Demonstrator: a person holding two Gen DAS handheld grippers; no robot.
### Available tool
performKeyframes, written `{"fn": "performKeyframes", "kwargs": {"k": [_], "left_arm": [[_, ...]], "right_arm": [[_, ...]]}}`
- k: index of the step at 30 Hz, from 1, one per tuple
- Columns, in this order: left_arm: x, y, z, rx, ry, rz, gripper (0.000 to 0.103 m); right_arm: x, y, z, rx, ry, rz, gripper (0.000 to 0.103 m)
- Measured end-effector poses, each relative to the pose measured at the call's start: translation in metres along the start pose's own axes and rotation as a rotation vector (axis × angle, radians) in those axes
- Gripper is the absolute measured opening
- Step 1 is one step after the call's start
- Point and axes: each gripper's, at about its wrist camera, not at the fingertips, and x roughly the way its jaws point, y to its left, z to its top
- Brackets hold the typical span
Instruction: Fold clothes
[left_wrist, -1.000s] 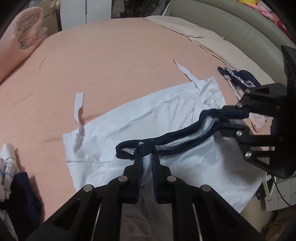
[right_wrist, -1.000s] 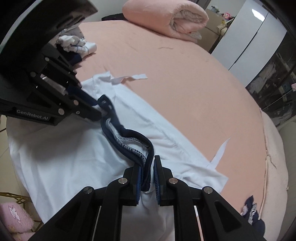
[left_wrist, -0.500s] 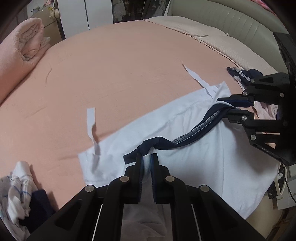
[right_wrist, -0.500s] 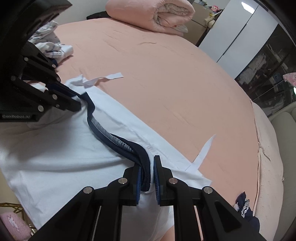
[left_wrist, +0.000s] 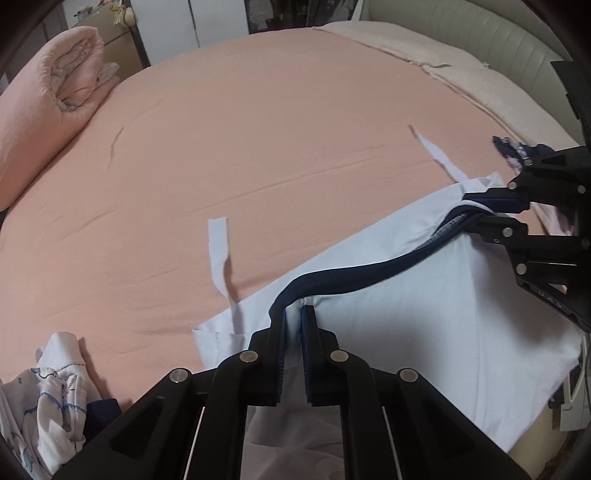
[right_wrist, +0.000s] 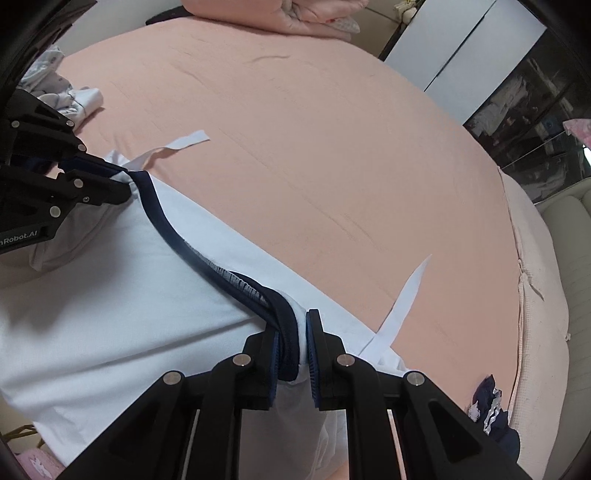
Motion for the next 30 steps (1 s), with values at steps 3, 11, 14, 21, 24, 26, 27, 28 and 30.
{"fn": "performKeyframes", "kwargs": {"k": [3,11,14,21,24,26,27,28,30], "left_arm": [[0.004,0.003,0.004,-0.007,0.004,0.006,0.007],[0.015,0.004,0.008,0.006,0.039,0.035,0.007],[0.018,0.007,0.009,-0.002,0.043,0.041,0.007],[0.024,0.009,0.014,-0.003,0.062,0.052,0.007],[0.03,0.009,0.013,0.006,0.078,0.071,0.009],[0.034,0.01,0.013,0.007,0.082,0.079,0.01],[0.035,0.01,0.013,0.009,0.082,0.082,0.01],[0.036,0.01,0.014,0.018,0.08,0.085,0.01],[0.036,0.01,0.015,0.029,0.083,0.085,0.01]], "right_arm": [[0.004,-0.001,0.003,0.005,0.012,-0.014,0.012],[0.022,-0.004,0.005,0.046,0.066,-0.006,0.012],[0.022,-0.011,0.005,0.092,0.065,0.005,0.012],[0.028,-0.015,0.009,0.116,0.086,-0.024,0.013],[0.035,-0.007,0.005,0.103,0.109,-0.046,0.017],[0.037,0.0,0.001,0.095,0.099,-0.072,0.018],[0.037,0.001,0.0,0.096,0.098,-0.077,0.018],[0.036,0.0,0.0,0.104,0.097,-0.077,0.019],[0.036,-0.004,-0.001,0.138,0.106,-0.074,0.029]]}}
